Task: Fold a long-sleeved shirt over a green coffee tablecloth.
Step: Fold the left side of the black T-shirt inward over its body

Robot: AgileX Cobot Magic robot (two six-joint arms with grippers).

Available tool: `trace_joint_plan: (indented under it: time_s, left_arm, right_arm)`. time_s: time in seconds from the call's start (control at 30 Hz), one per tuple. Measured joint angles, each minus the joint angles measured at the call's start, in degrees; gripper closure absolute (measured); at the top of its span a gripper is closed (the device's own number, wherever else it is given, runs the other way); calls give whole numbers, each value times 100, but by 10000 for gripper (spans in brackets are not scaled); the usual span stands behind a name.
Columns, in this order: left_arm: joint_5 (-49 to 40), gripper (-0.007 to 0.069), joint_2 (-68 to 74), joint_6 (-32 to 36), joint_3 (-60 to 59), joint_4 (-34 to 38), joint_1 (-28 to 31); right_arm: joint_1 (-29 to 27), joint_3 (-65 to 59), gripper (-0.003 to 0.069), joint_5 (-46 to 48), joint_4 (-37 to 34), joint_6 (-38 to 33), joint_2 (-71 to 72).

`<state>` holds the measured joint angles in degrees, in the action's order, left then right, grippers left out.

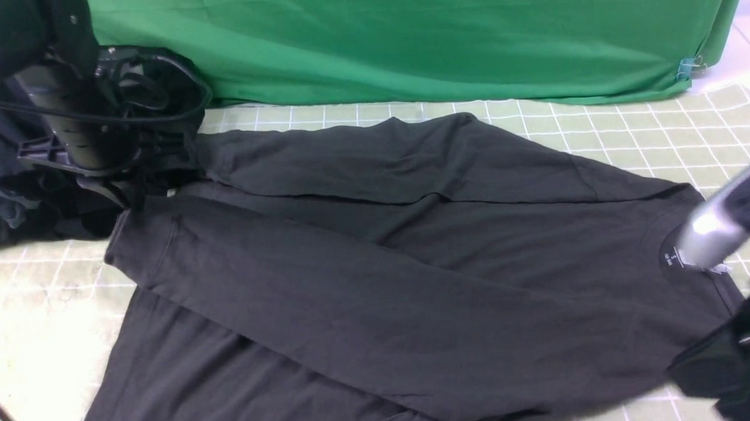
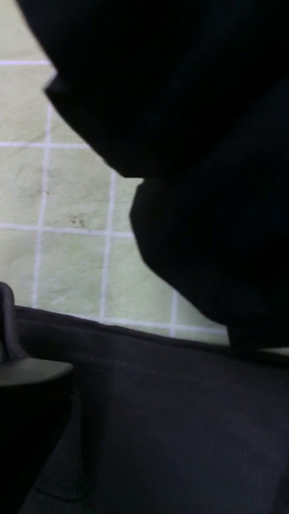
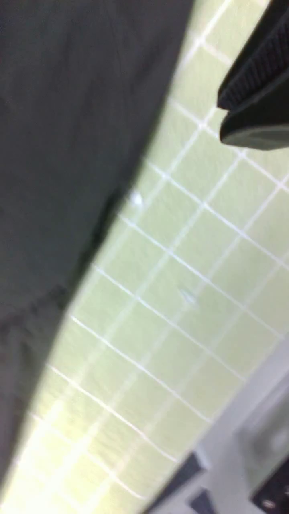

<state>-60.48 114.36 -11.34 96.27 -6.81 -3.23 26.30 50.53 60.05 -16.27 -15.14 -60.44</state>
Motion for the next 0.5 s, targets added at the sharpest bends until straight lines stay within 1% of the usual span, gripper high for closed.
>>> trace_joint_plan:
  time_s: [0.13,0.27,0.33,0.37,0.5]
  left_arm:
    - [216,617,101,-41,124,-15,0]
    - [311,617,101,-45,161,-15,0]
    - [311,617,101,-45,161,-15,0]
    - [311,617,101,-45,161,-31,0]
    - [311,617,101,-45,161,-81,0]
  right_arm:
    - [677,0,547,-250,-20,-106,-672]
    - [1303,0,422,-890,35,-73,-1366]
    - [1512,0,345,-1337,41,-68,-1824]
    - [1551,0,321,-1511,41,-68,-2011]
    - [1583,0,283,-2046,58,-68,-2508]
